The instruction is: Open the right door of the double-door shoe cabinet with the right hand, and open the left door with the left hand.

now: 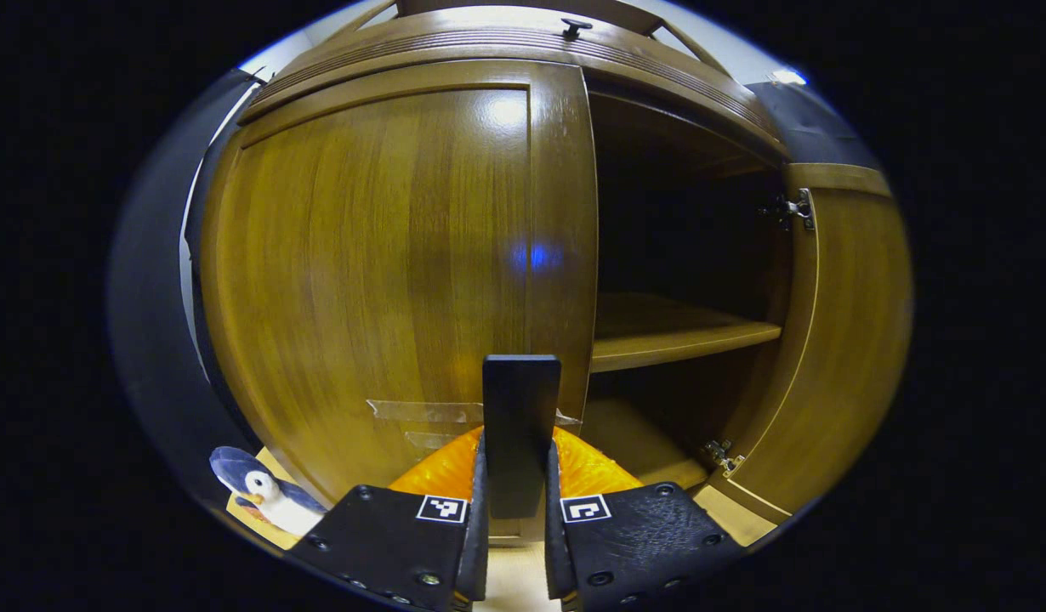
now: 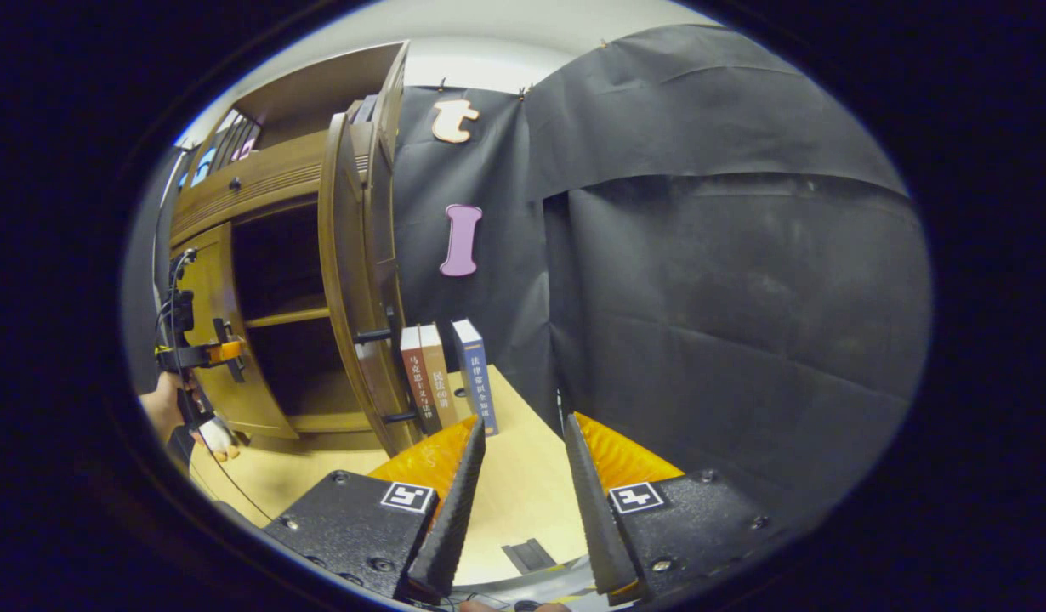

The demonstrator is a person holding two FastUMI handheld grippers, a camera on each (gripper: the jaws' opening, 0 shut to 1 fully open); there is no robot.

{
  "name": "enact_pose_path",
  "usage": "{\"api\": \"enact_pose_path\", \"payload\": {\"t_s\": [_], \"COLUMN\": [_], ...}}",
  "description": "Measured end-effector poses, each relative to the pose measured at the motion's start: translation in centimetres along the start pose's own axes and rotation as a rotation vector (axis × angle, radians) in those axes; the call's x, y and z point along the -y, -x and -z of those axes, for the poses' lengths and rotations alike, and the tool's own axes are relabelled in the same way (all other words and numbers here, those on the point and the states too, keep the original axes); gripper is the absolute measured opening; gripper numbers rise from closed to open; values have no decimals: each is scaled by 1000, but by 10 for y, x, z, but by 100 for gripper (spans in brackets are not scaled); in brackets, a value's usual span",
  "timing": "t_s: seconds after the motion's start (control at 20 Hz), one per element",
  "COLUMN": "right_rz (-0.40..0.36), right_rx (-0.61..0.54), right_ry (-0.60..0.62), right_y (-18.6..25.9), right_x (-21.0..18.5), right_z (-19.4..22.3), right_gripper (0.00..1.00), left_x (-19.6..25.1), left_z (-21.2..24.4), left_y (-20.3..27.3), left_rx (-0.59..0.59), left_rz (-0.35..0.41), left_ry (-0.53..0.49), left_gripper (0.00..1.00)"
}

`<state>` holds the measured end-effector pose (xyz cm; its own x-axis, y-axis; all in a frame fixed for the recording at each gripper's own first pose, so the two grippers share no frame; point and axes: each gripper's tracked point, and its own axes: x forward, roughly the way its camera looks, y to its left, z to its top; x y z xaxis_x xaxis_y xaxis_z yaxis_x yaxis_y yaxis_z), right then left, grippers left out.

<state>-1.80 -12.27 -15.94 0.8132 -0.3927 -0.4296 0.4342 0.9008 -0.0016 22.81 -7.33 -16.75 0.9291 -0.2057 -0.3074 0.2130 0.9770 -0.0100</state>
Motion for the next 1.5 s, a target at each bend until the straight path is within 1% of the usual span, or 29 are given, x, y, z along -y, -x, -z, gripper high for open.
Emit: {"api": "enact_pose_path", "payload": {"t_s": [0.25,0.45,0.5,0.55,0.6,0.7,0.75,0.8,0.85,0.9,0.95,1.05,1.25,1.3,1.35,1.4,1.5], "right_rz": [-47,-89,-95,-104,-111,-124,-126,-139,-147,-155,-162,-172,-187,-191,-196,-202,-203], "right_rx": [-24,-27,-26,-26,-29,-37,-46,-56,-63,-66,-67,-69,-82,-83,-87,-90,-91], "right_ry": [1,19,23,25,27,31,26,16,8,4,5,15,21,18,17,19,27], "right_y": [-8,-13,-14,-15,-17,-21,-22,-24,-26,-27,-28,-28,-30,-29,-29,-29,-29], "right_x": [-15,-30,-32,-35,-38,-44,-45,-50,-54,-57,-60,-64,-70,-71,-72,-74,-73], "right_z": [5,4,4,4,5,8,10,14,16,17,17,19,24,23,25,26,26], "right_gripper": [63,64,64,62,64,64,61,61,64,61,64,62,62,64,64,64,62], "left_x": [-4,-5,-7,-8,-9,-12,-14,-16,-19,-21,-23,-26,-35,-37,-39,-41,-47], "left_z": [5,7,8,9,10,12,13,14,14,16,17,19,24,24,25,26,28], "left_y": [22,34,38,41,46,57,62,67,76,80,84,91,104,108,111,116,123], "left_rx": [22,10,14,19,21,24,27,28,29,25,23,16,-11,-14,-19,-23,-26], "left_rz": [-12,-4,-10,-17,-25,-34,-37,-39,-40,-44,-47,-55,-105,-117,-128,-139,-163], "left_ry": [19,34,34,27,21,20,23,25,18,12,7,6,6,8,13,20,35], "left_gripper": [26,26,26,26,25,26,26,26,26,26,26,26,26,25,34,25,25]}}
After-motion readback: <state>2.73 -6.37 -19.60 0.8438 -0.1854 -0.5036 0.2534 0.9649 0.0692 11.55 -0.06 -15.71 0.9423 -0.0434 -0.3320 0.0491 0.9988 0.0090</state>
